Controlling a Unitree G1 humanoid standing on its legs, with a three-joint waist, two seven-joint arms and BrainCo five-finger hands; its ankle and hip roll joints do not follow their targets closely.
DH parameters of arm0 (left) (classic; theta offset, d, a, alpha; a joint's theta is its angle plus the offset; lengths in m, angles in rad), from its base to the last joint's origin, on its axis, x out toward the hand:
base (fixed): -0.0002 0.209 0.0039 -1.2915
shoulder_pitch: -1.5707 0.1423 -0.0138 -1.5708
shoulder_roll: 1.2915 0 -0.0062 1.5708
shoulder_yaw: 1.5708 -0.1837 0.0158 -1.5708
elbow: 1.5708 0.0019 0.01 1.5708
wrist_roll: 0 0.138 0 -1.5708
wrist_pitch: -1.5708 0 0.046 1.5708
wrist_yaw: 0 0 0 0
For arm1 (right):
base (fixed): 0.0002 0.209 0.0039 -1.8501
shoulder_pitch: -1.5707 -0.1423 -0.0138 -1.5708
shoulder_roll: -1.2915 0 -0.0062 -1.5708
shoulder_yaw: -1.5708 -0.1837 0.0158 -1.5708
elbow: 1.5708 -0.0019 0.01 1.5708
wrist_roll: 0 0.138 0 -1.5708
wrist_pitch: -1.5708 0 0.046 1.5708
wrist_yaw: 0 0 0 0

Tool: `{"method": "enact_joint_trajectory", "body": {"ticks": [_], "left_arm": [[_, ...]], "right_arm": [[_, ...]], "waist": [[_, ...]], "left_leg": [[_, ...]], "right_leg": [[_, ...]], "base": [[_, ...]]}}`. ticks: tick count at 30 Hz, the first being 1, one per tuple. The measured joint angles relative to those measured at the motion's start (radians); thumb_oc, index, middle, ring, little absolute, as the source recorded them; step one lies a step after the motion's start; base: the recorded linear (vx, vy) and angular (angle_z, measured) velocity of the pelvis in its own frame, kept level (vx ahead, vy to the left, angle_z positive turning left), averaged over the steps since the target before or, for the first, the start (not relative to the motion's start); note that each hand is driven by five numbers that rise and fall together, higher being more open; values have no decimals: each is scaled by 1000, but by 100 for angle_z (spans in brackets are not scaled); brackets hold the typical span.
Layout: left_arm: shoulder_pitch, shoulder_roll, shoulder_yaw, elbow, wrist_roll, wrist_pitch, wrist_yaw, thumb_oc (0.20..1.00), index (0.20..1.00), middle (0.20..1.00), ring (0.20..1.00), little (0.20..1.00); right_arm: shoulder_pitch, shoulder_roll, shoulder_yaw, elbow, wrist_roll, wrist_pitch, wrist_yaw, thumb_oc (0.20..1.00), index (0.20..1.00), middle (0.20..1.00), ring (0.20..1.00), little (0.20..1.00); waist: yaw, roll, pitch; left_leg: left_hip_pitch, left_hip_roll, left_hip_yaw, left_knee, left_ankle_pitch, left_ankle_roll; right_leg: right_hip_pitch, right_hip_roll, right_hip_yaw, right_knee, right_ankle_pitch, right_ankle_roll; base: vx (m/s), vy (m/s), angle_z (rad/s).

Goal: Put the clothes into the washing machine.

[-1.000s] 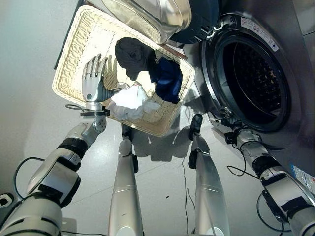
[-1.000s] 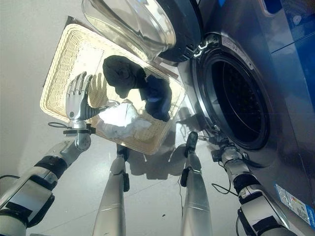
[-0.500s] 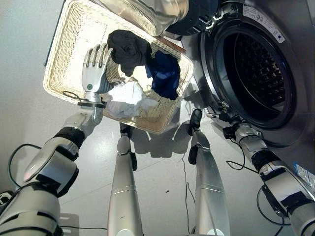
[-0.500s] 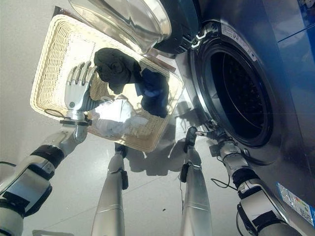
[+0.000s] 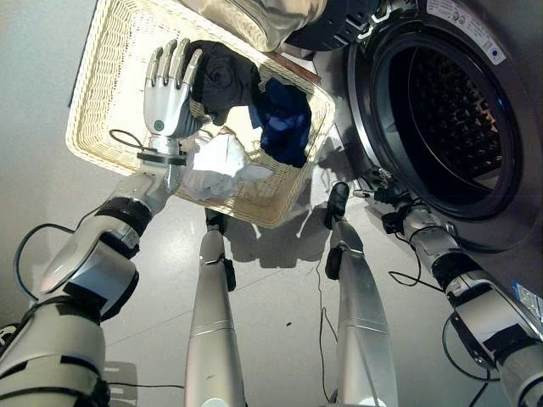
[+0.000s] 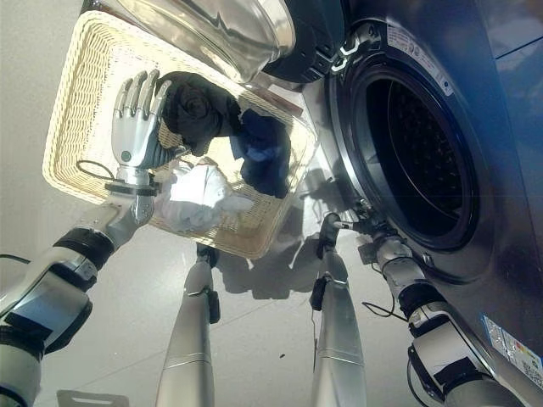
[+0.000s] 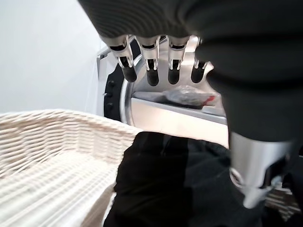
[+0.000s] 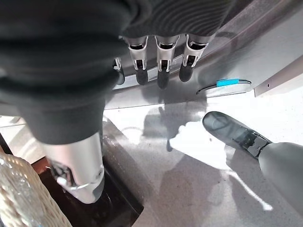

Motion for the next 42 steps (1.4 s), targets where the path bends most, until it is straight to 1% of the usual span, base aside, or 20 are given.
{"method": "enact_joint_trajectory", "body": {"ticks": [8,11,13,14,15,16,19,22,31,39,40,42], "left_arm": [[-8,-22,-1,6,16,-1,-11,1000,1000,1000,1000,1000],[-37,-25,-30,47,7,-6,-63,1000,1000,1000,1000,1000],[-53,-29,-42,69,-6,-8,-102,1000,1000,1000,1000,1000],[-53,-29,-42,69,-6,-8,-102,1000,1000,1000,1000,1000],[-69,-41,-57,97,-50,-9,-155,1000,1000,1000,1000,1000],[-76,-54,-58,116,-72,-11,-179,1000,1000,1000,1000,1000],[-93,-59,-60,143,-134,-27,-224,1000,1000,1000,1000,1000],[-107,-60,-59,155,-174,-28,-257,1000,1000,1000,1000,1000],[-106,-60,-45,165,-202,-46,-284,1000,1000,1000,1000,1000],[-116,-60,-38,161,-230,-45,-290,1000,1000,1000,1000,1000],[-117,-60,-38,161,-232,-45,-293,884,884,884,884,884],[-118,-60,-38,161,-233,-45,-304,517,517,517,517,517]], "right_arm": [[-10,1,9,-1,0,11,-9,1000,1000,1000,1000,1000],[-24,4,34,-1,0,11,-9,1000,1000,1000,1000,1000],[-33,6,38,1,1,11,-10,1000,1000,1000,1000,1000],[-33,6,38,1,1,11,-10,1000,1000,1000,1000,1000],[-44,6,39,1,2,11,-10,1000,1000,1000,1000,1000],[-54,7,42,2,8,11,-10,1000,1000,1000,1000,1000],[-64,5,46,9,18,9,-9,1000,1000,1000,1000,1000],[-68,6,66,9,21,5,-10,1000,1000,1000,1000,1000],[-66,6,76,9,21,3,-20,1000,1000,1000,1000,1000],[-70,5,76,6,21,2,-21,1000,1000,1000,1000,1000],[-71,6,76,5,21,2,-21,1000,1000,1000,1000,1000],[-71,6,77,5,21,2,-23,1000,1000,1000,1000,1000]], "waist": [[-12,-1,0],[-28,-1,-1],[-28,-2,-1],[-28,-2,-1],[-29,-2,-1],[-30,-2,-1],[-34,-2,-1],[-36,-3,-2],[-34,-5,-3],[-33,-5,-3],[-33,-5,-3],[-33,-5,-3]], "left_leg": [[-17,0,-10,4,-1,-2],[-24,0,-13,6,-1,-2],[-32,0,-14,9,-1,-2],[-32,0,-14,9,-1,-2],[-43,0,-15,12,-1,-2],[-53,0,-15,13,-1,-2],[-54,0,-15,14,-1,-2],[-54,0,-15,16,-1,-2],[-56,0,-15,19,-1,-2],[-70,0,-15,20,-1,-2],[-70,0,-15,20,-1,-2],[-70,0,-15,21,-1,-2]], "right_leg": [[-15,2,-3,4,0,-1],[-18,2,-5,3,0,-1],[-24,3,-5,4,0,-1],[-24,3,-5,4,0,-1],[-34,3,-5,4,0,-1],[-43,4,-5,4,1,-2],[-44,4,-5,5,5,-7],[-44,4,-4,6,4,-7],[-45,4,-4,7,1,-3],[-59,4,-4,7,2,-4],[-59,4,-4,7,2,-3],[-59,4,-4,8,2,-3]], "base": [[0,0,0],[0,0,0],[0,0,0],[0,0,0],[0,0,0],[0,0,0],[0,0,0],[0,0,0],[0,0,0],[0,0,0],[0,0,0],[0,0,0]]}}
